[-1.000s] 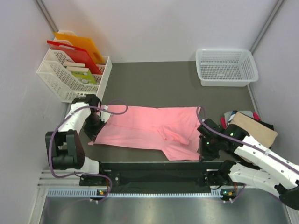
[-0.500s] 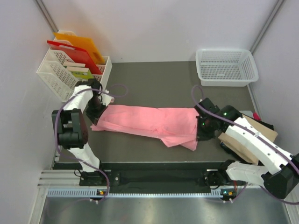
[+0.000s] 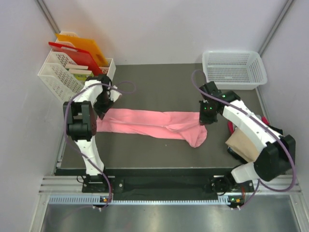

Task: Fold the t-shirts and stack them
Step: Fold the other side of the tshirt into a rectangle

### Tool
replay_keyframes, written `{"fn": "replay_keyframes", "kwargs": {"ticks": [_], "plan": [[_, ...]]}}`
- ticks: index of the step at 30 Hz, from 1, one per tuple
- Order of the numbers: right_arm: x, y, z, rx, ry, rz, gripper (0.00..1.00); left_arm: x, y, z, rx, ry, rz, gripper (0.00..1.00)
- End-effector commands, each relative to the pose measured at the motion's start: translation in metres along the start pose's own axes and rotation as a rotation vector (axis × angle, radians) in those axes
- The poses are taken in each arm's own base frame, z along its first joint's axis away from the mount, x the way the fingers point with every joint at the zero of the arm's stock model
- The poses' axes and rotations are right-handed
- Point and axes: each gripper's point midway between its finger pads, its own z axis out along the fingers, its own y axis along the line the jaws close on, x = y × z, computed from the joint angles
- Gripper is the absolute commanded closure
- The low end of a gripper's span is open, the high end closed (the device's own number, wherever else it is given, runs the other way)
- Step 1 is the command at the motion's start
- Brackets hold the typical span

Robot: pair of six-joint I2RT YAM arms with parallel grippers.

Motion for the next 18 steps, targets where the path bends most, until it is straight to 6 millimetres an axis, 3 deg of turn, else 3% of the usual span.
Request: {"fn": "replay_keyframes", "kwargs": {"ticks": [1, 2, 3, 4, 5, 7, 8, 10, 12, 13, 15, 16, 18], "plan": [[-0.056, 0.018, 0.011, -0.026, -0.113, -0.027, 1.0, -0.023, 0.033, 0.001, -0.128, -0.015, 0.019, 0.92], [-0.064, 0.023, 0.02, -0.022, -0.106, -0.036, 1.0, -0.027, 0.04, 0.0, -0.158, -0.016, 0.017, 0.88], [-0.071, 0.023, 0.024, -0.011, -0.11, -0.046, 1.0, -0.03, 0.046, 0.006, -0.176, -0.007, 0.012, 0.76], [-0.081, 0.026, 0.025, -0.007, -0.125, -0.054, 1.0, -0.035, 0.049, 0.004, -0.213, 0.002, 0.026, 0.69], [-0.085, 0.022, 0.038, 0.031, -0.108, -0.064, 1.0, -0.039, 0.05, 0.005, -0.228, 0.006, 0.031, 0.62], [-0.107, 0.02, 0.041, 0.056, -0.137, -0.076, 1.0, -0.045, 0.058, 0.001, -0.267, -0.014, 0.029, 0.32], [-0.113, 0.017, 0.054, 0.078, -0.117, -0.077, 1.0, -0.046, 0.06, -0.005, -0.284, -0.024, 0.026, 0.28], [-0.14, 0.012, 0.053, 0.097, -0.152, -0.063, 0.96, -0.049, 0.062, -0.014, -0.305, -0.046, 0.02, 0.23], [-0.147, 0.011, 0.067, 0.106, -0.114, -0.067, 0.79, -0.051, 0.057, -0.031, -0.319, -0.079, 0.024, 0.2], [-0.155, 0.013, 0.059, 0.107, -0.109, -0.068, 0.63, -0.049, 0.053, -0.035, -0.317, -0.077, 0.029, 0.2], [-0.158, 0.012, 0.065, 0.135, -0.091, -0.087, 0.49, -0.052, 0.036, -0.055, -0.311, -0.122, 0.053, 0.18], [-0.16, 0.012, 0.062, 0.144, -0.099, -0.091, 0.33, -0.049, 0.024, -0.056, -0.294, -0.122, 0.062, 0.18], [-0.162, 0.007, 0.053, 0.161, -0.121, -0.087, 0.27, -0.05, -0.003, -0.071, -0.278, -0.162, 0.104, 0.17]]}}
